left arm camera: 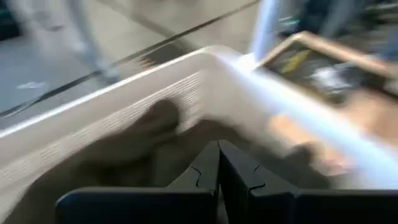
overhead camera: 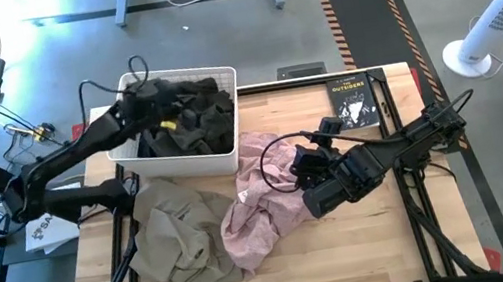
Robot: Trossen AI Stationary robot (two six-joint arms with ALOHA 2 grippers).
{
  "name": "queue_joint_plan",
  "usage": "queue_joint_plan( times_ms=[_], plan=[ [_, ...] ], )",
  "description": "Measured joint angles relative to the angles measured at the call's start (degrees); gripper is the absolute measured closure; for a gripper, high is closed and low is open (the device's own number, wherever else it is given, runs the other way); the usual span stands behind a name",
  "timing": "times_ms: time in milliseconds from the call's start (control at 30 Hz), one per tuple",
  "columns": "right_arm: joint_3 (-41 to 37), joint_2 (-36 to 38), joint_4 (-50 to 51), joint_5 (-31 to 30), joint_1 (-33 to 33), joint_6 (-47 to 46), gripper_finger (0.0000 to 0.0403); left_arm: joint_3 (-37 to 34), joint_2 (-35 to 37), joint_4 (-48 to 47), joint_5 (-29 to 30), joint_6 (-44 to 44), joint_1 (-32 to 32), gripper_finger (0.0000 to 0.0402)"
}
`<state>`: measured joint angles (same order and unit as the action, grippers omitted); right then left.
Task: Sort clothes
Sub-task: Put the black jacket into the laundry bin
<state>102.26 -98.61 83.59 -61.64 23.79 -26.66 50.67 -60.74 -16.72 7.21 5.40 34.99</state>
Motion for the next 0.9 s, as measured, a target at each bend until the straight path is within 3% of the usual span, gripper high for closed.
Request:
queue_joint_plan(
  times_ms=[133,367,500,667,800,900],
  plan=[
    [0.0,0.0,0.0,0.6,0.0,-0.3,0.0238,-7.7,-0.4,-0.1,4.9,2.8,2.5,0.04],
    [0.0,0.0,0.0,0.6,-0.2,0.0,0.0238,-18.0,-10.9,7.3,-7.4,6.9,6.8,0.0401],
    [0.0,0.0,0.0,0.0,-1.0,0.1,0.0238,-16.0,-15.2,7.7,-9.7,6.7,7.1,0.0401],
    [0.0,0.0,0.0,-0.3,-1.7,0.1,0.0238,-8.3,-12.8,4.0,-12.5,6.1,5.7,0.0401],
    [0.0,0.0,0.2,-0.2,-1.6,0.1,0.0238,-3.4,-9.2,4.4,-11.1,7.6,1.8,0.0401],
    [0.0,0.0,0.2,0.7,-1.6,-0.1,0.0238,-3.1,-8.9,10.8,-7.1,7.4,-2.0,0.0401]
  ],
)
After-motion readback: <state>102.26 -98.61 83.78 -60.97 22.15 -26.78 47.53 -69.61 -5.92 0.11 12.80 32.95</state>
